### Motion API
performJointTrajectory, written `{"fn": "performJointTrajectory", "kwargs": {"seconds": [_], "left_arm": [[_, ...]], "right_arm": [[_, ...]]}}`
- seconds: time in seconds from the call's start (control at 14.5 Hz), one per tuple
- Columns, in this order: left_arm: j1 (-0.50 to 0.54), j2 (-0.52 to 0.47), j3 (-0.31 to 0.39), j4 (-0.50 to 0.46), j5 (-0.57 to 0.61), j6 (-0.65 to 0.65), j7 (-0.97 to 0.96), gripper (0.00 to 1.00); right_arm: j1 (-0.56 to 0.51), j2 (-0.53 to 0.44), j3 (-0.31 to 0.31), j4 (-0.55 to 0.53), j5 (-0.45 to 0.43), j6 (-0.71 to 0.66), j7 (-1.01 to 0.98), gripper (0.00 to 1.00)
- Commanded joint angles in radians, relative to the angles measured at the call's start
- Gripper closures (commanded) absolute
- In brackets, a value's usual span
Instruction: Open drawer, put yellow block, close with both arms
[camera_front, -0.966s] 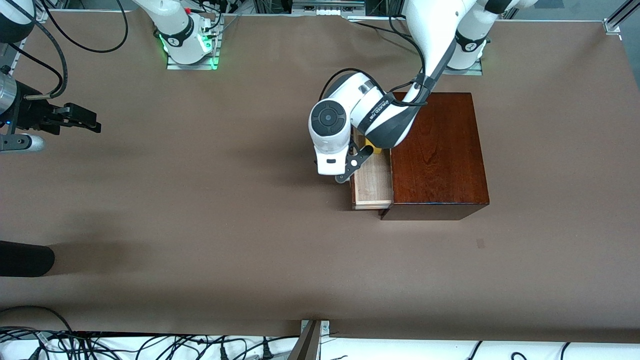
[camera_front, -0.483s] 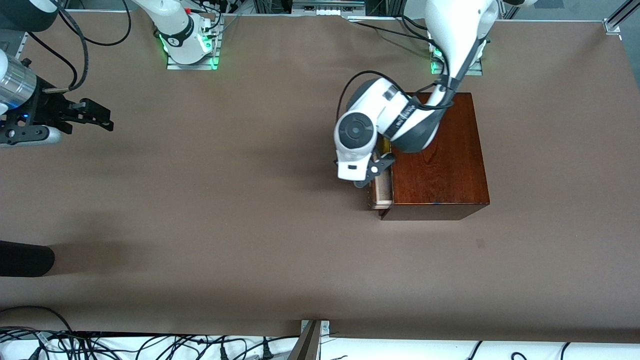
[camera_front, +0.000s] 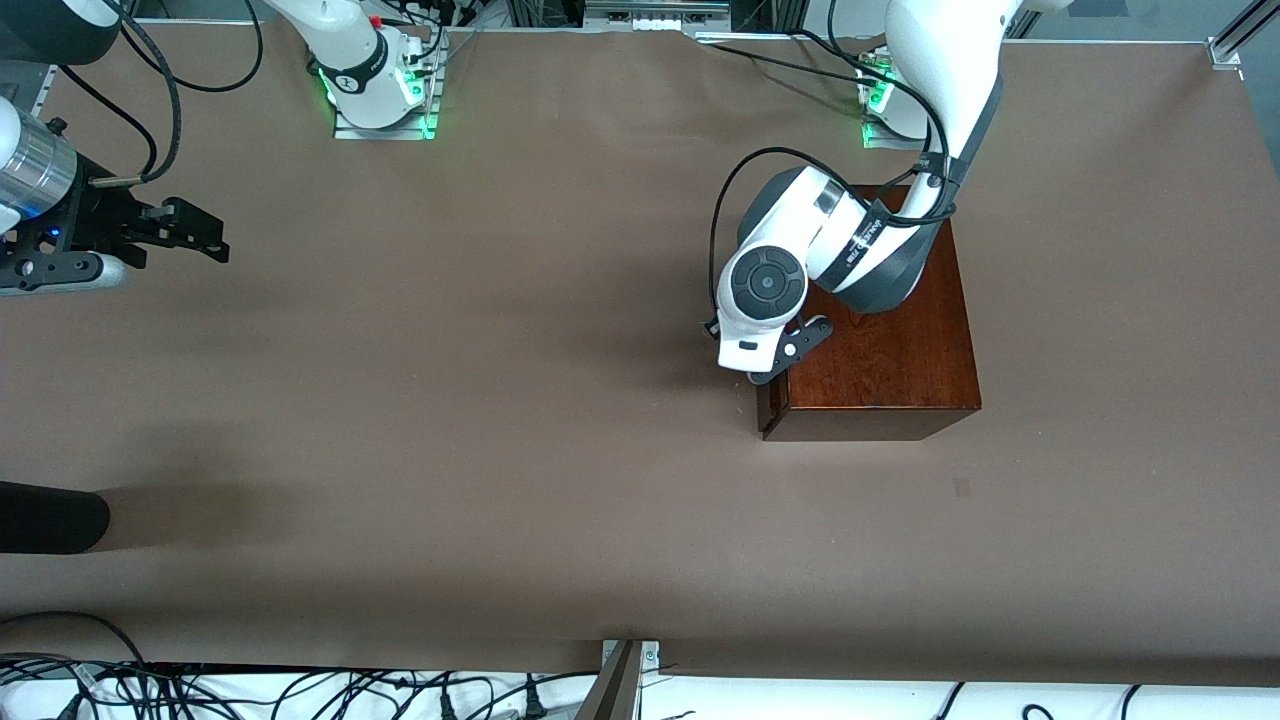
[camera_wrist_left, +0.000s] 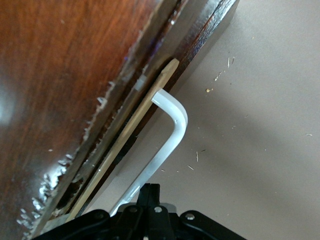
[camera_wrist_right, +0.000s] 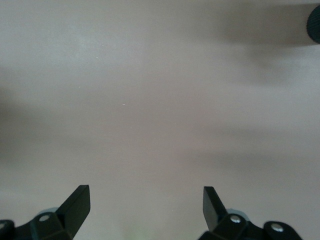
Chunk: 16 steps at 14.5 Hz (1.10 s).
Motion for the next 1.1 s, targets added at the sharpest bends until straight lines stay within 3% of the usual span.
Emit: {"fn": "performJointTrajectory", "kwargs": {"seconds": [0.0,0.07,0.48,0.83,1.03], "left_arm": [[0.022,-0.133,0.017,-0.050,0.023,-0.032,0.040,0.31],[0.022,-0.156,0.015,-0.050,0.018,-0.039,0.039,0.00],[0.089,-0.363,-0.046,-0.059,0.009,-0.065,0.052,0.00],[0.253,-0.525,-0.025,-0.123,0.009,-0.162,0.530,0.00],[0.284,-0.636,0.058,-0.214,0.014,-0.164,0.774,0.00]], "right_arm": [[0.009,-0.008,-0.003,-0.004,0.000,0.008,0.013,0.00],[0.009,-0.008,-0.004,-0.002,0.003,0.008,0.011,0.00],[0.009,-0.008,-0.004,-0.002,0.001,0.005,0.013,0.00],[0.008,0.000,-0.006,-0.001,0.003,0.006,0.011,0.00],[0.009,-0.004,-0.005,0.001,0.003,0.002,0.006,0.00]]}}
